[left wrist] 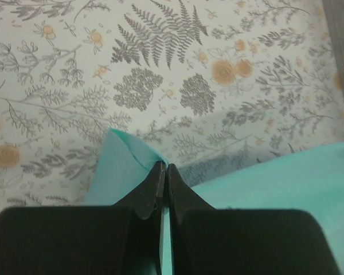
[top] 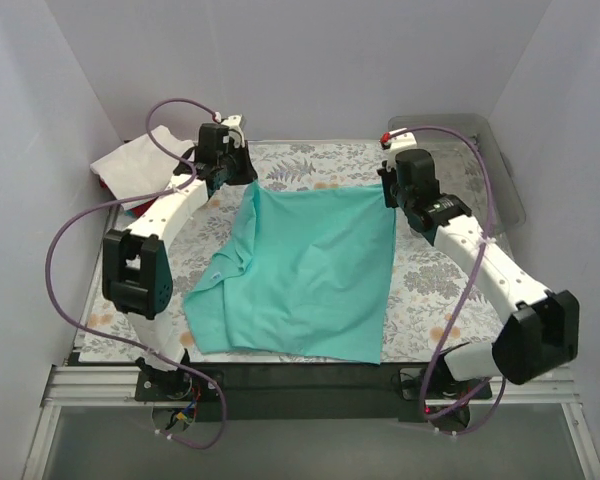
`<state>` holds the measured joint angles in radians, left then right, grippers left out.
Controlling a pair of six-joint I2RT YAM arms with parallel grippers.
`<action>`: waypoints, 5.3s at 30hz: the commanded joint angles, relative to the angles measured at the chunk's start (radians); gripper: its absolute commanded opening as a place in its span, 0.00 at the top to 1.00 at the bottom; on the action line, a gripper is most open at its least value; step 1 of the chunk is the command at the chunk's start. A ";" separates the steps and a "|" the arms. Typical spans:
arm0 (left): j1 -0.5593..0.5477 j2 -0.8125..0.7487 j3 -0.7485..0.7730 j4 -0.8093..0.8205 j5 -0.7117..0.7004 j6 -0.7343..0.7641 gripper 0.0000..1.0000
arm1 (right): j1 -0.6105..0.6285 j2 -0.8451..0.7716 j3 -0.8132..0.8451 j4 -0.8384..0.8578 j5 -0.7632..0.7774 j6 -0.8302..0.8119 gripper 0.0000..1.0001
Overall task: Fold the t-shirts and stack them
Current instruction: Flatten the tshirt out
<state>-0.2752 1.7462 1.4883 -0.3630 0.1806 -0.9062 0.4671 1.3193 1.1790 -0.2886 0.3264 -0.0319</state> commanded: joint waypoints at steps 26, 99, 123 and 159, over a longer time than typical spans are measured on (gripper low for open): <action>0.065 0.379 0.565 0.167 -0.082 0.040 0.11 | -0.108 0.703 0.663 0.164 -0.079 0.020 0.52; 0.209 0.360 0.168 0.248 -0.288 -0.086 0.90 | 0.016 0.290 -0.055 0.249 -0.224 0.078 0.36; -0.079 0.059 -0.283 0.501 -0.182 -0.189 0.09 | -0.137 0.747 0.539 0.065 -0.165 0.072 0.33; -0.188 0.271 -0.313 0.542 -0.069 -0.221 0.09 | -0.219 1.098 0.989 -0.001 -0.098 -0.011 0.55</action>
<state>-0.4568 2.0071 1.1725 0.1963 0.0986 -1.1301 0.2638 2.4004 2.1147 -0.2909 0.1890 -0.0132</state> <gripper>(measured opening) 0.908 0.397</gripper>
